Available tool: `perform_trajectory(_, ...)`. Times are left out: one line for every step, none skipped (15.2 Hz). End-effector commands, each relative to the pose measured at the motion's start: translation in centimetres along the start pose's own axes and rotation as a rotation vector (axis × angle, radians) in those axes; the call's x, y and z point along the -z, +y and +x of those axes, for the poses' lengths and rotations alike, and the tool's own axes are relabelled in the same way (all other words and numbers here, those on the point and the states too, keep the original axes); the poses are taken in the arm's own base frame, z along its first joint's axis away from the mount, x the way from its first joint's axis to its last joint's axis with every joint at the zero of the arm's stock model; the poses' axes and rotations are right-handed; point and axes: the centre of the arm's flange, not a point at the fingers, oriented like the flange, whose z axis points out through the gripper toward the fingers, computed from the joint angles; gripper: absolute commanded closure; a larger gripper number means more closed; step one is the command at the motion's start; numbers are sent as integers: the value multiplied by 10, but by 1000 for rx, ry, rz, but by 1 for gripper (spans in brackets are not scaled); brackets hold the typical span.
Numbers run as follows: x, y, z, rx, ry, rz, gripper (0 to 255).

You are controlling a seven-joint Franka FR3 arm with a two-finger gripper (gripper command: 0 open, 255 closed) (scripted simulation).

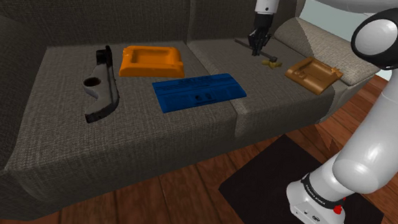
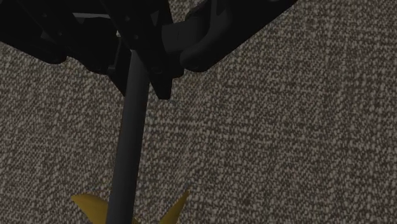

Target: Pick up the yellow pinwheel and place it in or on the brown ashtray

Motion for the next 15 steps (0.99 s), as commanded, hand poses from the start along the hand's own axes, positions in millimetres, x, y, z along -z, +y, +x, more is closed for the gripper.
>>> perform_trajectory(10, 0, -3, 0, 0, 0, 255)
perform_trajectory(15, 0, -4, 0, 0, 0, 255)
perform_trajectory(21, 0, -5, 0, 0, 0, 255)
perform_trajectory(26, -1, -7, 0, 0, 0, 255)
perform_trajectory(31, -1, -8, 0, 0, 0, 255)
perform_trajectory(36, -1, -9, 0, 0, 0, 255)
perform_trajectory(41, -1, -10, 0, 0, 0, 255)
perform_trajectory(46, -1, -11, 0, 0, 0, 255)
perform_trajectory(51, -2, -12, 0, 0, 0, 255)
perform_trajectory(57, -2, -14, 0, 0, 0, 255)
perform_trajectory(60, -2, -14, 0, 0, 0, 255)
perform_trajectory(59, 8, -23, 0, 0, 0, 255)
perform_trajectory(58, 19, -31, 0, 0, 0, 255)
perform_trajectory(56, 29, -39, 0, 0, 0, 255)
perform_trajectory(55, 39, -47, 0, 0, 0, 255)
